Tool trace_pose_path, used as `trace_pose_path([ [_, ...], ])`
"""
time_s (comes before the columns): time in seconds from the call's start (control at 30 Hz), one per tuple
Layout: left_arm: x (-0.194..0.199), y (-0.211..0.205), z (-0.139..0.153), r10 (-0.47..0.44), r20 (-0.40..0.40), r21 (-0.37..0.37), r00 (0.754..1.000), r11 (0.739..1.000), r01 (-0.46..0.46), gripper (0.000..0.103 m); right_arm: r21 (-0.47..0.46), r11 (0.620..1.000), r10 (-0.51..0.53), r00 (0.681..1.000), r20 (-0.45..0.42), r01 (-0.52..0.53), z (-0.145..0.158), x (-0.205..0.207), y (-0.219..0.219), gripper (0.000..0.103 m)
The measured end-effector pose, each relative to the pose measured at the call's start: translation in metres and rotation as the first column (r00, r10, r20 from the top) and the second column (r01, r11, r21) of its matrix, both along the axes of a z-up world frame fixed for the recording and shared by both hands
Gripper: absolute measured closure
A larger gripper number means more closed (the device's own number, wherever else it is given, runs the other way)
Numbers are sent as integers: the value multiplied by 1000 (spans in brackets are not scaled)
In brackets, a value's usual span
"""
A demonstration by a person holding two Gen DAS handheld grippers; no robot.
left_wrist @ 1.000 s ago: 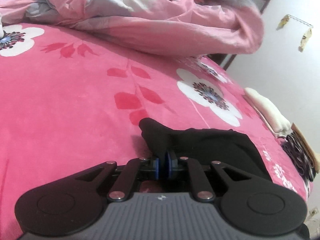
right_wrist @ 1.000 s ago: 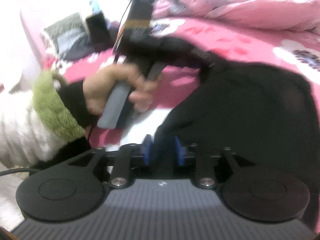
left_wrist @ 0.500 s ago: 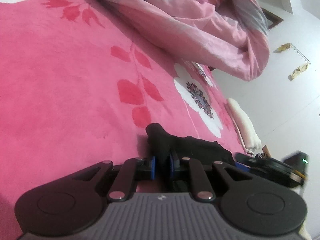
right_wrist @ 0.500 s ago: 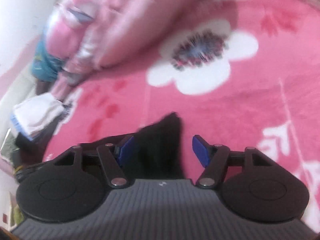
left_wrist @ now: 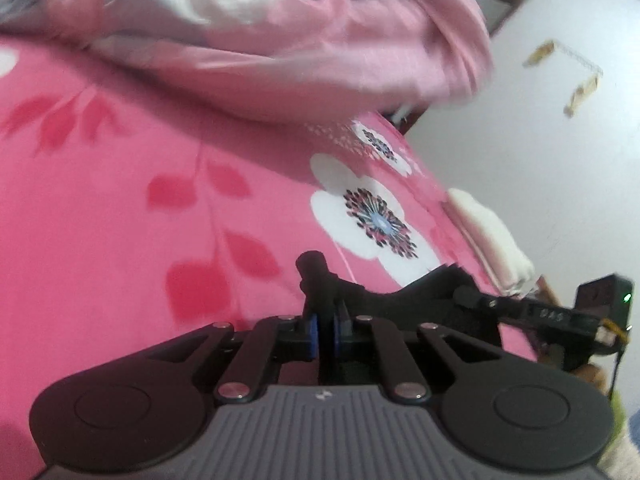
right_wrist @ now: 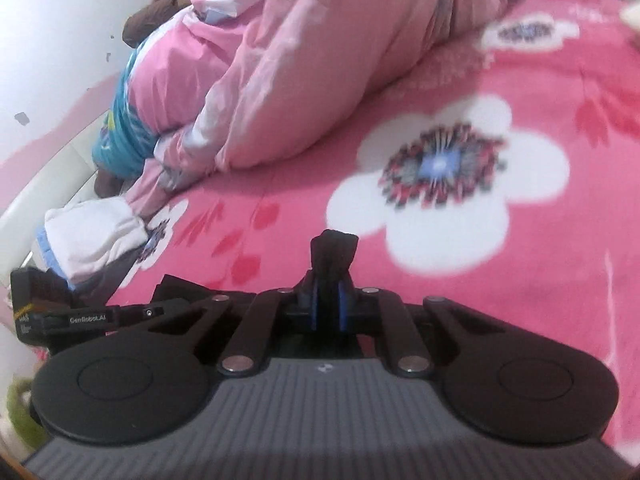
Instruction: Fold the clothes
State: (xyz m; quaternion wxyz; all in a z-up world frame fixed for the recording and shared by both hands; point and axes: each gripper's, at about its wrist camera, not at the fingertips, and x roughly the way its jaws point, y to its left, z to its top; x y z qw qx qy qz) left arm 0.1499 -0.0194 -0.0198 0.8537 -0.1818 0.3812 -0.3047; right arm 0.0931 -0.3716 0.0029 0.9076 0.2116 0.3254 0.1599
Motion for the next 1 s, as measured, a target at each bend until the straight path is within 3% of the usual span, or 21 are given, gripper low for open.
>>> trace_pose_path([
  [0.1,29,-12,-10,-18,-10,17,1000,1000,18,95,-3,999,-32,999,-6,32,-18,24,-10,96],
  [0.2,47,-16,-30,-2,-48,41,999,999,4,83,1,999,-51,998,-43,51,-44,47,-22,92],
  [0.27,53,-12,-38,13,-77,5,997,1000,-12,83,91,994,-60,995,-79,67,-57,49,-35,93],
  [0.3,52,-8,-38,19,-97,-20,995,1000,-21,80,130,988,-65,993,-94,77,-61,49,-41,88],
  [0.33,51,-3,-35,38,-108,-26,993,999,-41,72,134,986,-90,992,-92,102,-56,42,-46,81],
  [0.43,32,12,-13,116,-59,31,992,993,-114,51,131,977,-160,984,-78,170,-39,16,-61,72],
  [0.5,8,23,5,123,-24,64,992,991,-121,50,165,966,-184,979,-90,197,-29,-14,-71,70],
  [0.6,-33,38,20,98,-33,63,995,993,-96,44,227,949,-191,973,-133,218,-21,-72,-80,60],
  [0.77,-113,40,16,13,-113,51,994,999,-8,45,271,937,-160,960,-232,222,-43,-151,-70,59],
  [0.83,-137,30,7,-16,-136,63,991,998,25,50,238,946,-157,952,-263,222,-56,-163,-59,59],
  [1.0,-170,18,-6,24,-117,96,993,995,-13,60,193,962,-147,964,-222,191,-54,-169,-42,59],
])
